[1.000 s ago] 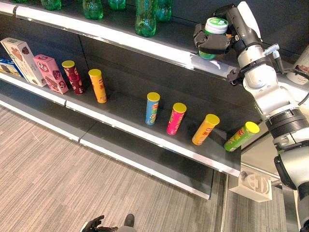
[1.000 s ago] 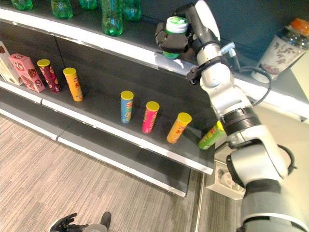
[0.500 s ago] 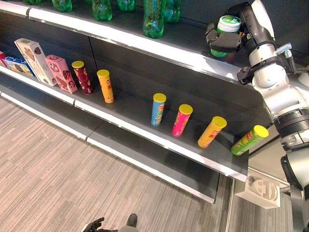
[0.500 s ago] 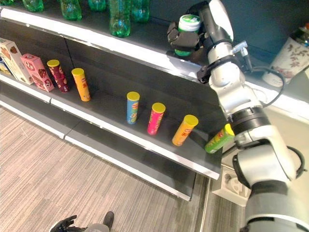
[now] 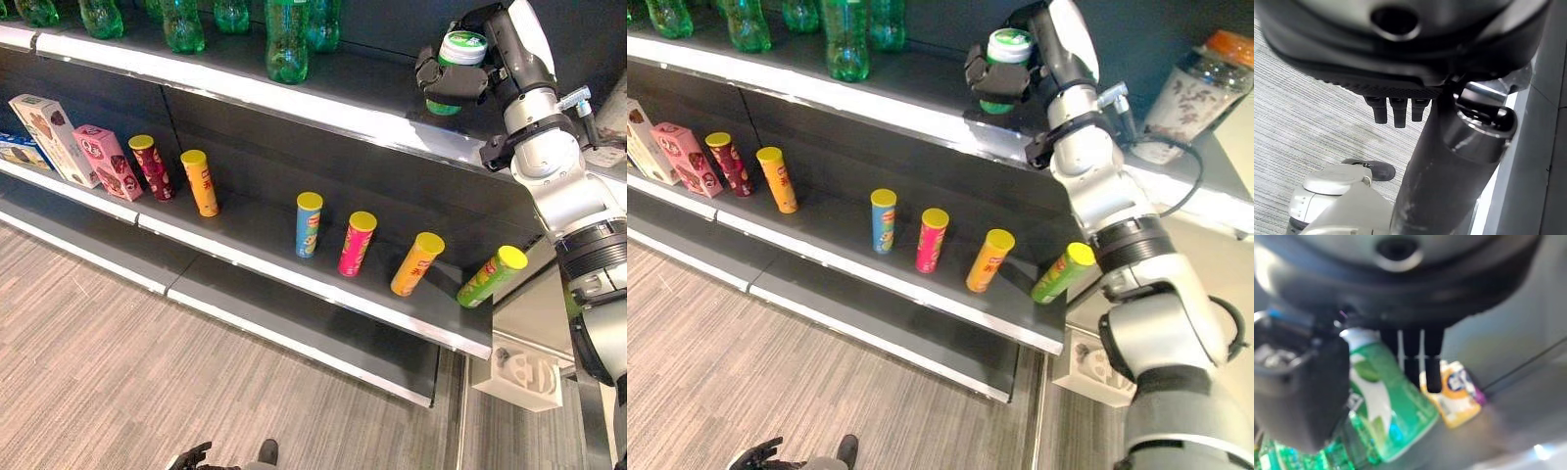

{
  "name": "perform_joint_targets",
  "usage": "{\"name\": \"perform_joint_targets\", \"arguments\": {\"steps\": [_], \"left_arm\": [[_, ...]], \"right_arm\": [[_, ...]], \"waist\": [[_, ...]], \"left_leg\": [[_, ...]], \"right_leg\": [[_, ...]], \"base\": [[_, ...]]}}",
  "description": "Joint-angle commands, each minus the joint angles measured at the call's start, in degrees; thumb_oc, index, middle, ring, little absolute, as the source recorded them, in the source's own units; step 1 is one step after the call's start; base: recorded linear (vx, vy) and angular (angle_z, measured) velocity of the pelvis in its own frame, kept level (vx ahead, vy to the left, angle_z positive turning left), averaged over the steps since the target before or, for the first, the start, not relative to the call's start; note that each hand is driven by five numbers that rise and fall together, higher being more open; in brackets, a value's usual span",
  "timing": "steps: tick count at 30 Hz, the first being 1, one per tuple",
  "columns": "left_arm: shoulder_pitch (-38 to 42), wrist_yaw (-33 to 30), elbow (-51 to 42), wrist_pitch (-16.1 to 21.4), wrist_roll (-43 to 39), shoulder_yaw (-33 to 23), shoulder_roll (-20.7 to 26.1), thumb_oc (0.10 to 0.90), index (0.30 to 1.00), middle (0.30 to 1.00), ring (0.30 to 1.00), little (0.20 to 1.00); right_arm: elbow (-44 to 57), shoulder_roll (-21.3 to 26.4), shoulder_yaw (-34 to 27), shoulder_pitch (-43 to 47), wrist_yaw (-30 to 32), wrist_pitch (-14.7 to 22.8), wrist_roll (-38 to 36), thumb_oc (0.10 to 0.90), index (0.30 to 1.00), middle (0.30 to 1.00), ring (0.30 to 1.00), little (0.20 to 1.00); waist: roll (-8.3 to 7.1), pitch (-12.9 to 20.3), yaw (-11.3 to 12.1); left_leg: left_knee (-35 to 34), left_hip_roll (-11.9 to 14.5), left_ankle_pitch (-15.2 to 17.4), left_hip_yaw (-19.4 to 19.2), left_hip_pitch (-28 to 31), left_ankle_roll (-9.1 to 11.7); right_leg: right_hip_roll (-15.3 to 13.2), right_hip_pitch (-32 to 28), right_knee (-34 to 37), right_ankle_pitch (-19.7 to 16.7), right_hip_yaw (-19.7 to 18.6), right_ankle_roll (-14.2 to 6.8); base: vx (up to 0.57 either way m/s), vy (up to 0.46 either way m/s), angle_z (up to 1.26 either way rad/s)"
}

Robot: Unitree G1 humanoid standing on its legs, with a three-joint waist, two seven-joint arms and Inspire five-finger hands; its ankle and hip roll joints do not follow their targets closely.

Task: Put the goods on the table back onto the shelves and tidy them up.

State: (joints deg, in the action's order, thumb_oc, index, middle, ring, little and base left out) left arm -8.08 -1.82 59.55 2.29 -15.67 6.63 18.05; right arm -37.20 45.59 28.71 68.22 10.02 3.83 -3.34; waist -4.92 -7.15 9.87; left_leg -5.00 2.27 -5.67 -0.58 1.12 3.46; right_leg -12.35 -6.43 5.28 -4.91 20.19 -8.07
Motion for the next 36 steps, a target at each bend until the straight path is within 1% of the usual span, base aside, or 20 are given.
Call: {"name": "perform_joint_targets", "arguments": {"steps": [1, 7, 18, 25, 26, 28, 33, 36], "left_arm": [[0.9, 0.1, 0.7, 2.4, 0.3, 3.4, 2.5, 0.800, 0.900, 0.900, 0.900, 0.900], [0.9, 0.0, 0.6, 2.5, 0.3, 3.4, 2.4, 0.800, 0.900, 0.900, 0.900, 0.900], [1.0, -0.5, 1.2, 2.4, 0.5, 3.6, 2.1, 0.800, 0.900, 0.900, 0.900, 0.900], [1.1, -0.7, 1.4, 2.4, 0.6, 3.6, 1.9, 0.800, 0.900, 0.900, 0.900, 0.900], [1.5, -2.5, 1.2, 3.5, 0.9, 4.5, 1.4, 0.800, 0.900, 0.900, 0.900, 0.900], [1.4, -0.5, 0.9, 3.0, 0.9, 5.1, 1.7, 0.800, 0.900, 0.900, 0.900, 0.900], [1.5, -0.2, 0.9, 2.5, 0.1, 4.9, 1.9, 0.800, 0.900, 0.900, 0.900, 0.900], [1.4, -0.1, 0.8, 2.6, 0.0, 4.8, 2.0, 0.800, 0.900, 0.900, 0.900, 0.900]], "right_arm": [[3.1, 2.4, -1.4, 6.3, 1.9, 3.2, -0.4, 0.400, 0.300, 0.300, 0.300, 0.300], [3.9, 1.6, -1.6, 5.8, 1.5, 3.4, -0.7, 0.400, 0.300, 0.300, 0.300, 0.300], [3.1, 0.3, -1.4, 5.2, 1.4, 3.2, -1.0, 0.400, 0.300, 0.300, 0.300, 0.300], [2.9, 0.3, -1.3, 5.1, 1.6, 3.1, -0.7, 0.400, 0.300, 0.300, 0.300, 0.300], [3.1, -1.3, -1.4, 4.3, 2.2, 3.1, -0.6, 0.400, 0.300, 0.300, 0.300, 0.300], [0.9, -1.4, -0.6, 6.5, 2.0, 2.3, -0.3, 0.400, 0.300, 0.300, 0.300, 0.300], [-0.4, -0.2, 1.2, 7.9, 1.5, 1.6, 0.5, 0.400, 0.300, 0.300, 0.300, 0.300], [-0.5, -0.2, 1.2, 7.9, 1.4, 1.7, 0.4, 0.400, 0.300, 0.300, 0.300, 0.300]], "waist": [[-1.35, 4.0, 1.6], [-1.42, 3.7, 1.7], [-1.43, 3.3, 1.9], [-1.39, 3.3, 1.8], [-1.36, 3.2, 1.4], [-1.39, 3.2, 1.3], [-1.47, 2.9, 1.2], [-1.44, 2.8, 1.2]], "left_leg": [[0.0, 1.5, 4.0, -2.1, 0.1, 1.5], [0.0, 1.6, 4.1, -2.3, 0.2, 1.5], [0.0, 1.3, 4.0, -1.8, -0.2, 1.5], [0.0, 1.2, 4.0, -1.9, -0.4, 1.6], [0.0, 1.3, 4.0, -2.0, -0.4, 1.5], [0.0, 1.3, 4.0, -2.2, -0.3, 1.5], [0.0, 1.3, 4.0, -2.4, -0.2, 1.4], [0.0, 1.3, 4.0, -2.5, -0.1, 1.4]], "right_leg": [[-4.8, -1.4, -0.3, -3.9, 1.2, -5.4], [-4.7, -1.3, -0.3, -3.7, 1.0, -5.3], [-5.0, -1.6, -0.3, -3.8, 1.9, -5.3], [-5.1, -1.6, -0.3, -3.8, 2.0, -5.4], [-5.1, -1.5, -0.4, -3.8, 1.8, -5.3], [-5.1, -1.4, -0.4, -3.7, 1.7, -5.4], [-5.0, -1.3, -0.4, -3.6, 1.4, -5.3], [-5.0, -1.3, -0.4, -3.6, 1.4, -5.3]], "base": [[0.00, 0.000, 0.00], [0.00, 0.000, 0.00], [0.00, 0.000, 0.00], [0.00, 0.000, 0.00], [0.00, 0.000, 0.00], [0.00, 0.003, -0.02], [0.00, 0.000, -0.01], [0.00, 0.000, 0.00]]}}
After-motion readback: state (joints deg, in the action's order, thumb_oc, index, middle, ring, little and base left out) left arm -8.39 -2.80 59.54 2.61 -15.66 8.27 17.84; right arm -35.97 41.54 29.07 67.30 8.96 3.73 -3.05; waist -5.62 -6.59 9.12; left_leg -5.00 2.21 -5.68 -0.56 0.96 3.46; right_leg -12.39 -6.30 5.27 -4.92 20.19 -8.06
